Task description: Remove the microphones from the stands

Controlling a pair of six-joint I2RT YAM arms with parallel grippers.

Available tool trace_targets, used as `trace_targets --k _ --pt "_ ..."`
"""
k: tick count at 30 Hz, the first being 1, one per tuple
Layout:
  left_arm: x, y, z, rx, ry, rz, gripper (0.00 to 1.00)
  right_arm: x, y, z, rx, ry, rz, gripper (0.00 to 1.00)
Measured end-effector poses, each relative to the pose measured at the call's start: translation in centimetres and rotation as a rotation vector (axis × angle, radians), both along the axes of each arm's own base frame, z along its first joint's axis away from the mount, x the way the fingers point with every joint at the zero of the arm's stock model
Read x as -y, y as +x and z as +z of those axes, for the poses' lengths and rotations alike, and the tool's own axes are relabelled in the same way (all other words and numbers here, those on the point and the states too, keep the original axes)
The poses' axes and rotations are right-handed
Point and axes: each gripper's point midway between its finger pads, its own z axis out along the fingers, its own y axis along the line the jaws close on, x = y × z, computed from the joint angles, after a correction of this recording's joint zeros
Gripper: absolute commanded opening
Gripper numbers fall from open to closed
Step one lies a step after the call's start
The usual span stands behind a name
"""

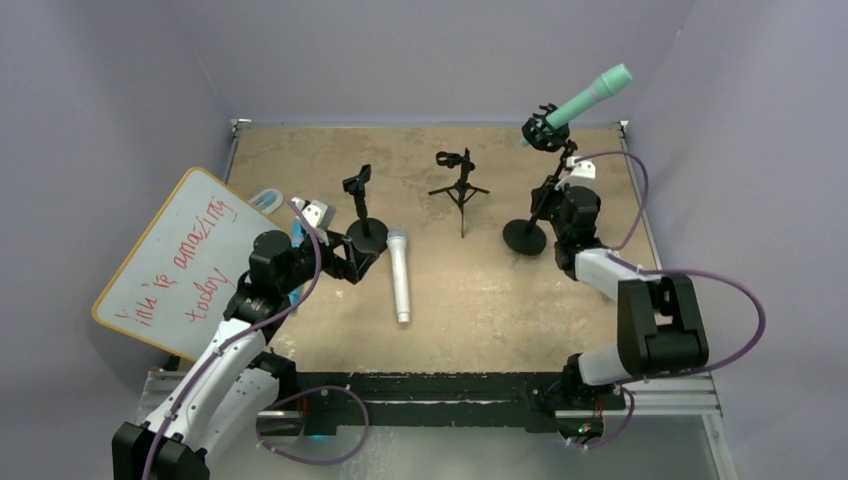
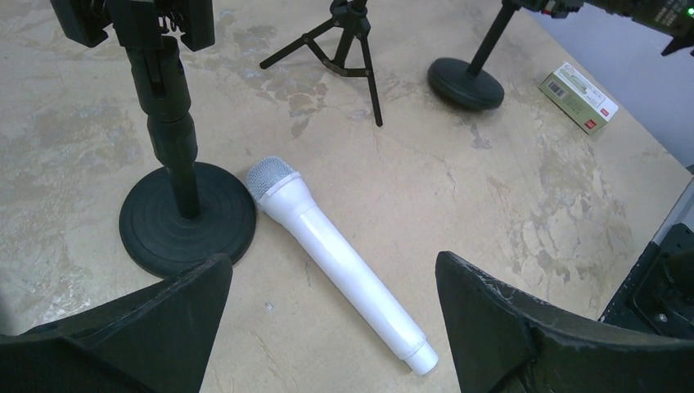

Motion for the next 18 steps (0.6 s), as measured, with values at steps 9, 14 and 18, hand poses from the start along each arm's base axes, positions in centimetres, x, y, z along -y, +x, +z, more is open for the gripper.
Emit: trace_targets --k 9,14,18 --pt "0.1 -0.1 0.1 0.002 -0.002 -0.007 0.92 -3.8 -7.7 -0.2 -0.053 0.119 0.06 0.13" --pt "0.2 -0.3 0.4 0.013 -0.009 -0.016 0.92 -6.5 -11.0 -0.2 -0.066 0.171 0.117 0.14" --pt "0.4 -0.4 1.9 0.07 -0.03 -0.032 0.92 -8.1 -12.4 -0.3 -0.084 0.19 0.149 0.15"
